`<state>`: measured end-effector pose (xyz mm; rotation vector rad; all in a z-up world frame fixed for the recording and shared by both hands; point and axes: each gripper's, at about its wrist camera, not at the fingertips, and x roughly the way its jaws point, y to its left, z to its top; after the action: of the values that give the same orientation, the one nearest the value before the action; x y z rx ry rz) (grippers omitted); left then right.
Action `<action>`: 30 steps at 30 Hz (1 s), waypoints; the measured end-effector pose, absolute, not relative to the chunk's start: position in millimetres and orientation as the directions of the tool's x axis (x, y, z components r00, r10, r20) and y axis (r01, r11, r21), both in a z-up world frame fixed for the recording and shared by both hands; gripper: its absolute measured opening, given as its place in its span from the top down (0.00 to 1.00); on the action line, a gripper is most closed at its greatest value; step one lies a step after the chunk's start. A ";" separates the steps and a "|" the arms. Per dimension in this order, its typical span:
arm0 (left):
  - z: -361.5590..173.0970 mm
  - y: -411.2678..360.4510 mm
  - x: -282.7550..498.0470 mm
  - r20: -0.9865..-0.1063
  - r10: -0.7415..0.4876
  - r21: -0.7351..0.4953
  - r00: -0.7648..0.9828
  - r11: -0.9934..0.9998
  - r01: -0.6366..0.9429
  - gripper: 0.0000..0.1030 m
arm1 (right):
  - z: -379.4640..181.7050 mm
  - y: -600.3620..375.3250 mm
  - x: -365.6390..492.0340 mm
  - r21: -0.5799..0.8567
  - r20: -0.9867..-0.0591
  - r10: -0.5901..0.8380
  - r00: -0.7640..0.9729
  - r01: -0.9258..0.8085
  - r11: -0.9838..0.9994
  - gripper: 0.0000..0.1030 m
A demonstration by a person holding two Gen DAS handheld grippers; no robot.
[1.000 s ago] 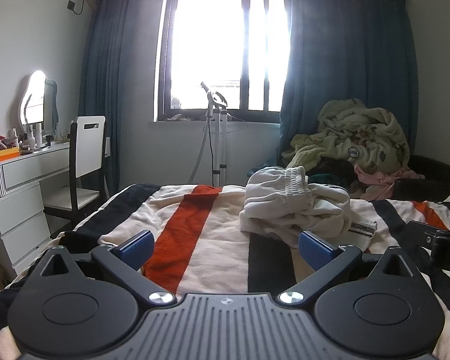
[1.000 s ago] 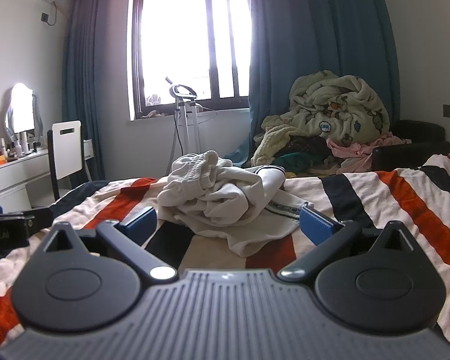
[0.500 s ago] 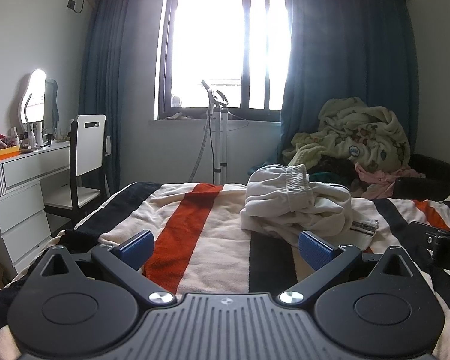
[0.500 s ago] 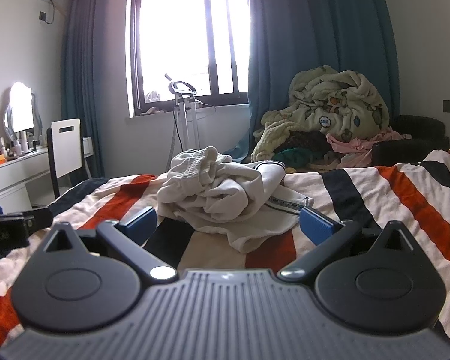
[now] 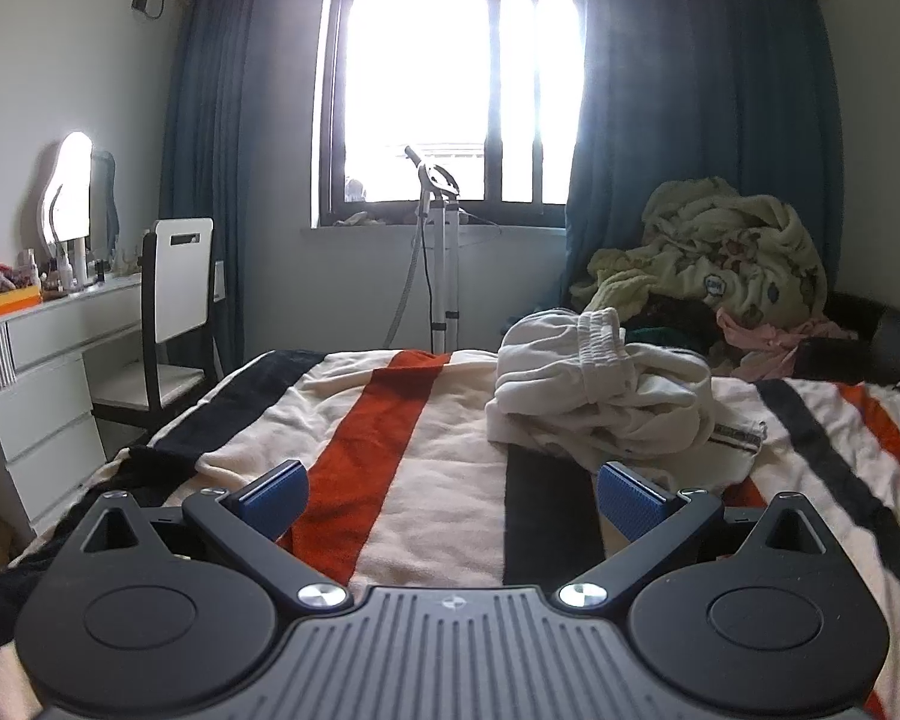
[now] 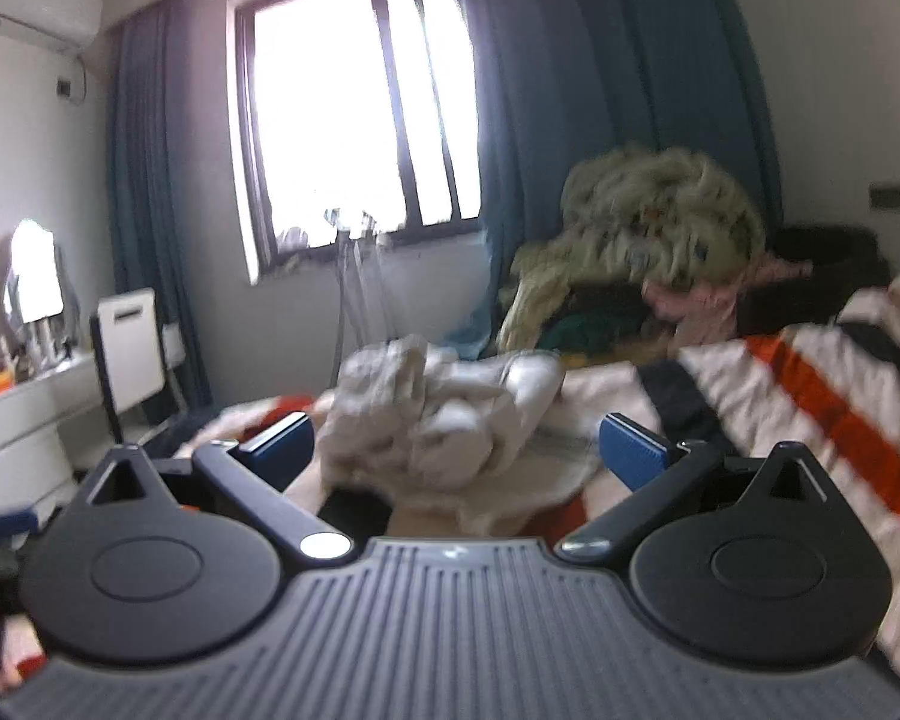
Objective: Fold clothes
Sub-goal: 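Grasp the white sweatpants waistband with the left gripper while the right gripper approaches the pants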
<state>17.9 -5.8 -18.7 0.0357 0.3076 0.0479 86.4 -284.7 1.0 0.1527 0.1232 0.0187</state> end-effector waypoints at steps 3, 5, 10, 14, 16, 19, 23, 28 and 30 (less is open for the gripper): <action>-20.4 -9.5 29.0 -0.311 0.065 0.079 0.948 0.996 -0.042 0.00 | 23.7 -298.4 89.9 0.179 -0.074 0.019 0.997 -0.006 0.984 0.00; -20.4 -13.8 40.2 -0.319 0.066 0.105 0.946 0.994 -0.034 0.00 | 37.8 -311.8 95.0 0.229 -0.050 0.036 0.998 -0.024 0.973 0.00; -16.1 -36.3 99.8 -0.356 0.033 0.134 0.934 0.991 0.016 0.00 | 35.5 -339.2 111.8 0.256 -0.040 0.090 0.995 -0.077 0.964 0.01; -12.6 -63.6 178.4 -0.408 0.000 0.094 0.913 0.995 0.042 0.00 | 4.2 -355.0 132.5 0.294 -0.114 0.104 0.988 -0.066 0.953 0.01; -10.9 -79.1 221.9 -0.414 -0.019 0.067 0.910 0.996 0.051 0.00 | -12.1 -359.0 144.9 0.283 -0.156 0.112 0.981 -0.064 0.957 0.07; -11.1 -107.3 290.0 -0.426 0.001 0.077 0.905 0.996 0.036 0.01 | -36.4 -362.8 167.9 0.264 -0.226 0.101 0.969 -0.039 0.964 0.07; -15.0 -147.0 368.3 -0.408 0.083 0.145 0.909 0.989 -0.025 0.06 | -61.4 -371.1 197.5 0.274 -0.262 0.054 0.963 0.020 0.961 0.07; -24.4 -176.0 439.1 -0.470 0.134 0.172 0.872 0.983 -0.058 0.35 | -86.9 -373.4 234.3 0.219 -0.282 0.004 0.959 0.060 0.974 0.08; -25.4 -178.1 451.1 -0.476 0.143 0.158 0.868 0.985 -0.076 0.56 | -96.3 -376.8 245.6 0.246 -0.304 0.009 0.952 0.070 0.967 0.08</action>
<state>451.1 -178.1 -25.4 0.1358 0.5077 0.1148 245.6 -376.8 -96.3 0.2580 0.3088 -0.0315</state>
